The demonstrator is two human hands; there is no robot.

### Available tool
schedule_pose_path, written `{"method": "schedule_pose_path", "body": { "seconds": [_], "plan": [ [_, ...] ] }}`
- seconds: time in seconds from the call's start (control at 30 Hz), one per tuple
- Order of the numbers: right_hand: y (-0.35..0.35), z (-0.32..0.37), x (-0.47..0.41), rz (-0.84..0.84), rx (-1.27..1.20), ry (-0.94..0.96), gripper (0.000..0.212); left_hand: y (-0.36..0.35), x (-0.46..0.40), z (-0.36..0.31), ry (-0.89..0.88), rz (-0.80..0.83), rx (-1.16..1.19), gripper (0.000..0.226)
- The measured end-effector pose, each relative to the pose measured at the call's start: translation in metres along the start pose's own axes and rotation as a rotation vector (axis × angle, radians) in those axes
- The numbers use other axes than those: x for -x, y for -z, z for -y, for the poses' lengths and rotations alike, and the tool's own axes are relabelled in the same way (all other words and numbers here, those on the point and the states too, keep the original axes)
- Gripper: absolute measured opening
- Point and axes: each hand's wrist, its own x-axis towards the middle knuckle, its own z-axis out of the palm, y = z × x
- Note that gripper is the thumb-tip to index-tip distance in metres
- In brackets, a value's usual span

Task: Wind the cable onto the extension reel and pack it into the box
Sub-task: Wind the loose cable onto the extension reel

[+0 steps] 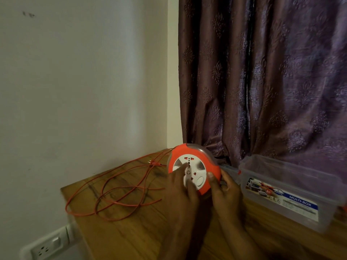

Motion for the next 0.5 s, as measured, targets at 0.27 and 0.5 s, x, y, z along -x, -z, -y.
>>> {"method": "schedule_pose_path", "body": {
  "seconds": [0.27,0.5],
  "plan": [
    [-0.003,-0.002,0.003,-0.033,0.007,0.037,0.035,-0.007,0.005,0.001,0.21,0.163,0.077,0.065],
    [-0.009,-0.003,0.006,0.026,-0.007,0.062,0.04,-0.002,-0.001,0.003,0.285,0.073,0.117,0.065]
  ]
}}
